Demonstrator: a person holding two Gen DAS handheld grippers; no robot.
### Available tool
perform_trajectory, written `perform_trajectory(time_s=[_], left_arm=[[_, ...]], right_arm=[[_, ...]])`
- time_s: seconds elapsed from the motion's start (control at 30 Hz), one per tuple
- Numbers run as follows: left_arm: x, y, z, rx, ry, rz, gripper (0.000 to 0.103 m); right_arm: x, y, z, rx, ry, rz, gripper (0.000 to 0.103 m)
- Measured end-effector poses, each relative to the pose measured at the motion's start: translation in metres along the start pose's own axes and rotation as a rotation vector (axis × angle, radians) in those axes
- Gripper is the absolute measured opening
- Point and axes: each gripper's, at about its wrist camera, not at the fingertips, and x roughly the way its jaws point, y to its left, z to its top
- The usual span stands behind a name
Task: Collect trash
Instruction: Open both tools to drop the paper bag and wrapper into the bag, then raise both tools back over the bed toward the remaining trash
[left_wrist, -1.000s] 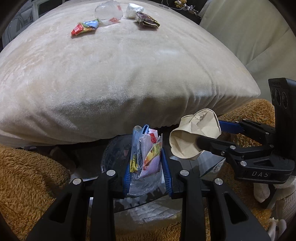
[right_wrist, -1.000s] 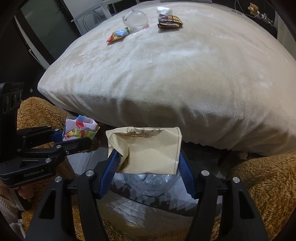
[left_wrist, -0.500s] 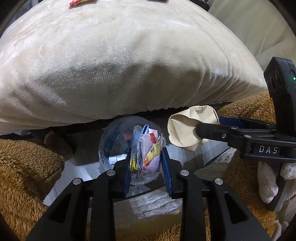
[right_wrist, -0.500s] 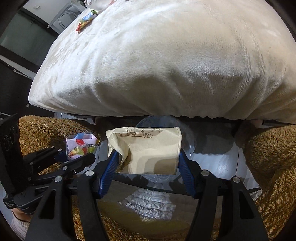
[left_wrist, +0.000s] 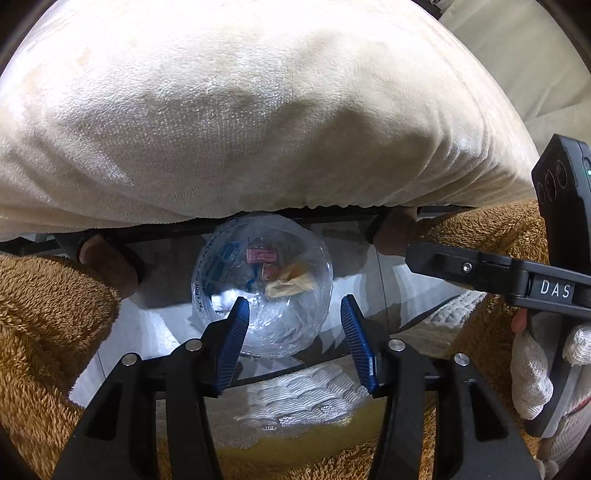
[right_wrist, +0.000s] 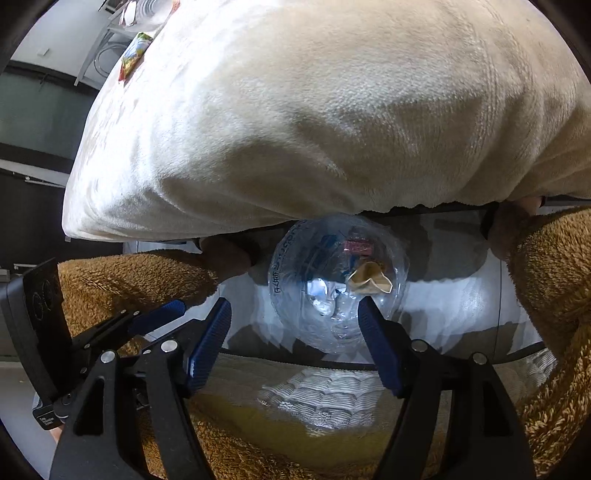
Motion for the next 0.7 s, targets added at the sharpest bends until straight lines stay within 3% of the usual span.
perform_trajectory(time_s=[0.17,0.37,0.53,0.7], left_arm=[[-0.008,-0.001,0.006,0.005,-0.007,-0.008,0.051],[-0.028,-0.017,0.022,0.057,-0.032,-0.01,0.051],[-0.067,-0.028,0.038,0.118,-0.109,0.016,0.051],[-0.099,-0.026,0.055,0.13,-0.181,0.032,0.051]], right_arm=[[-0.018,0.001,-0.003,0.004,-0.05,0.088,0.071],[-0.06,0.006,-0.01,-0.027,-0.191,0.17,0.071],[-0.103,0.011,-0.005,-0.092,-0.317,0.171,0.071],[-0.129,0.019,0.017,-0.118,-0.377,0.129,0.071]])
